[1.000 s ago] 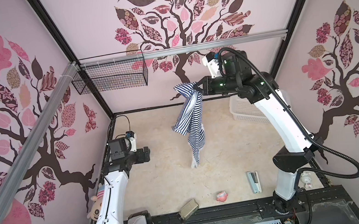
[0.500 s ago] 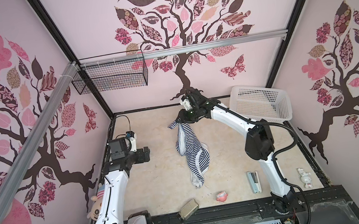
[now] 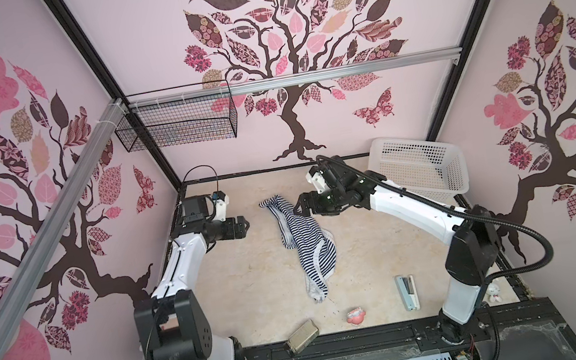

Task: Fold and stack tank tops
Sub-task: Place the tank top at the center of the table, then rotate the tank top at the top-center of the table.

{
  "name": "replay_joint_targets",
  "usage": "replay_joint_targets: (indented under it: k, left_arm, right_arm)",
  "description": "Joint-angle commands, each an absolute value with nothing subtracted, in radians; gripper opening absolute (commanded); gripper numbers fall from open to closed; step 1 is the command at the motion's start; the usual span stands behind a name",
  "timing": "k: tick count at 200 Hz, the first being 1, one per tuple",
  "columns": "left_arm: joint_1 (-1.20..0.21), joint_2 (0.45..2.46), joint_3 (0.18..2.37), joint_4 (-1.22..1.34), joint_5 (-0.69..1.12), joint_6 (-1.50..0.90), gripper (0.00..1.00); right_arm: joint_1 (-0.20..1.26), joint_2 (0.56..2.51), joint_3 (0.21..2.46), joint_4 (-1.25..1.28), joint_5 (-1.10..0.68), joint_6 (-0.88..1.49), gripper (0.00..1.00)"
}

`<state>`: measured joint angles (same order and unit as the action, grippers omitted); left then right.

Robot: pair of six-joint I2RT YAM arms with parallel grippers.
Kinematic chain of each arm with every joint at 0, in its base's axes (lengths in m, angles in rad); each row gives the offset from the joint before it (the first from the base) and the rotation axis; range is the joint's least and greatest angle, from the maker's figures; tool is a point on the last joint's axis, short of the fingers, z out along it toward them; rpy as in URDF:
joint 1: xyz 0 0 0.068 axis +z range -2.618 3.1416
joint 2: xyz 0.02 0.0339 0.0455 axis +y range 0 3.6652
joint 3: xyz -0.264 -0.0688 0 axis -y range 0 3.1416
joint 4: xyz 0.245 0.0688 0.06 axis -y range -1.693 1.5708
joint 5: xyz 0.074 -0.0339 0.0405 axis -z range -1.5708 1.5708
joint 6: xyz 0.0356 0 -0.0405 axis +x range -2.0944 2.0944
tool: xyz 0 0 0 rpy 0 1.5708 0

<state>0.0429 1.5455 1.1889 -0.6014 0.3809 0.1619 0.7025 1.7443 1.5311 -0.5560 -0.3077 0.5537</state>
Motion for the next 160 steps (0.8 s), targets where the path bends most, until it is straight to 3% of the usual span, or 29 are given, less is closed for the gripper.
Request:
replay_joint_targets:
  k: [1,36,76,116,160]
  left_arm:
    - [-0.05,1.6,1.246,-0.702,0.459,0.216,0.94]
    - [-0.149,1.624,1.226,-0.696,0.494,0.243,0.94]
    - [-0.191,1.694,1.237,-0.688,0.461,0.239,0.93]
    - [-0.24,1.768,1.282,-0.707,0.404,0.245,0.74]
    - [-0.249,1.764,1.287,-0.66,0.375,0.227,0.69]
  right_arm:
    - [0.77,1.716,1.381,-0.575,-0.243,0.585,0.84]
    - [0.808,1.645,1.19,-0.457,-0.293,0.654,0.76]
    - [0.884,1.697,1.164,-0.383,-0.356,0.683,0.63]
    - [0.922,1.753,1.18,-0.357,-0.379,0.695,0.5]
    - [0.914,1.853,1.228,-0.472,-0.333,0.636,0.46]
